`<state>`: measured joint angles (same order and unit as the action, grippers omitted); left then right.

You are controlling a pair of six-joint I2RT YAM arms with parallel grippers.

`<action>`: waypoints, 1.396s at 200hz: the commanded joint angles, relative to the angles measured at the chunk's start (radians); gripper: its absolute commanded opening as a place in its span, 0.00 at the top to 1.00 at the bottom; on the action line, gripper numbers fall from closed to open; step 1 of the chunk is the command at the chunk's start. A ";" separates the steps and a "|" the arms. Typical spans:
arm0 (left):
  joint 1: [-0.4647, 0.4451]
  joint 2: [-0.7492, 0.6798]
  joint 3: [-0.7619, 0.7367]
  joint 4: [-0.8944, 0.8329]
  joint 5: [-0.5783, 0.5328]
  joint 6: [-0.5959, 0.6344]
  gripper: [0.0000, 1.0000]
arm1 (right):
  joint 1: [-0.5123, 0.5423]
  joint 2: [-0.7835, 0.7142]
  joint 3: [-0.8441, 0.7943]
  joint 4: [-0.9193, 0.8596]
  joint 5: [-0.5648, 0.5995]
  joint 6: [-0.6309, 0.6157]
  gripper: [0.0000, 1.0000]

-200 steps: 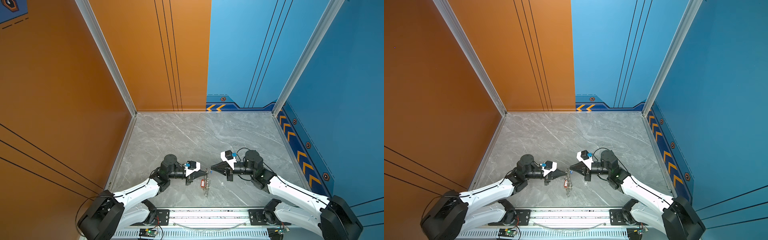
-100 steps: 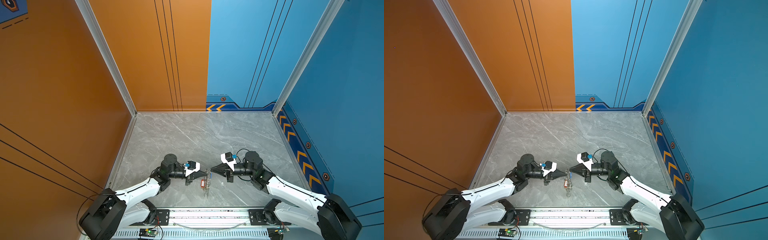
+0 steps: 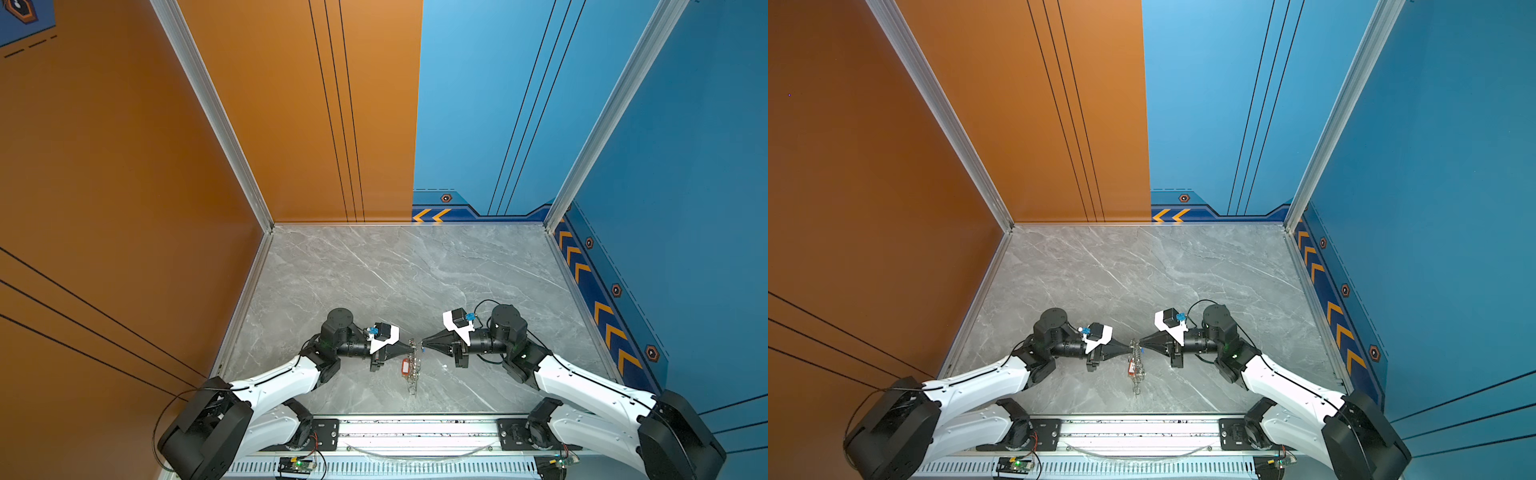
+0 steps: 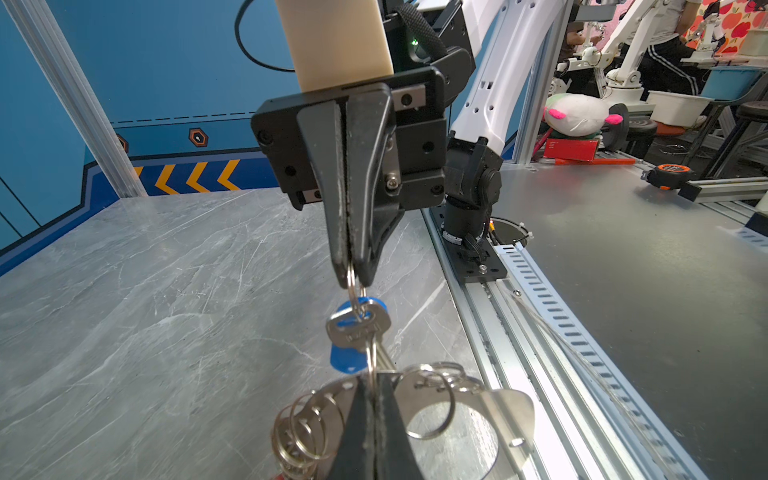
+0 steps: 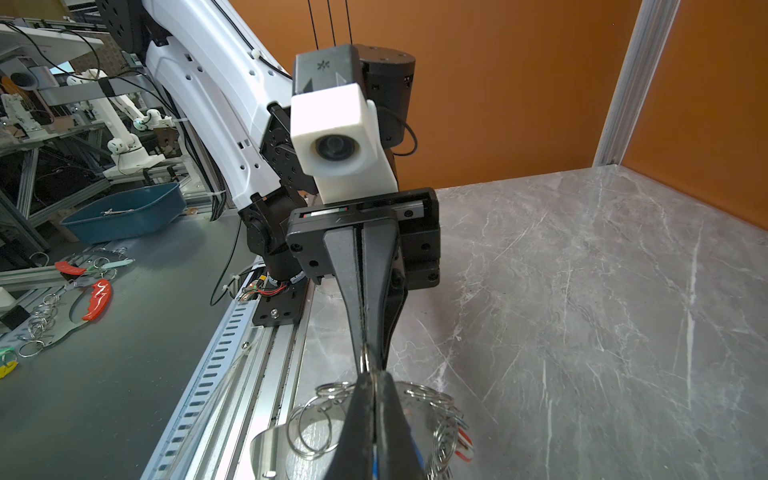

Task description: Put the keys on the keyring

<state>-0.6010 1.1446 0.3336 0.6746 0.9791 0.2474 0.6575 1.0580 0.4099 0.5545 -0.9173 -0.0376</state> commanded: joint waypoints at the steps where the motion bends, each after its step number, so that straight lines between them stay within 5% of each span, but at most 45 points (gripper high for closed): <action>1: 0.011 0.002 -0.012 -0.003 0.043 0.012 1.00 | 0.011 0.010 -0.012 0.035 -0.025 -0.019 1.00; 279: 0.010 0.029 0.002 -0.002 0.077 0.000 1.00 | 0.022 -0.030 -0.005 -0.034 -0.025 -0.080 1.00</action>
<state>-0.5957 1.1599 0.3336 0.6880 1.0206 0.2466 0.6827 1.0386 0.4099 0.5419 -0.9421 -0.1017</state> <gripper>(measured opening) 0.045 0.048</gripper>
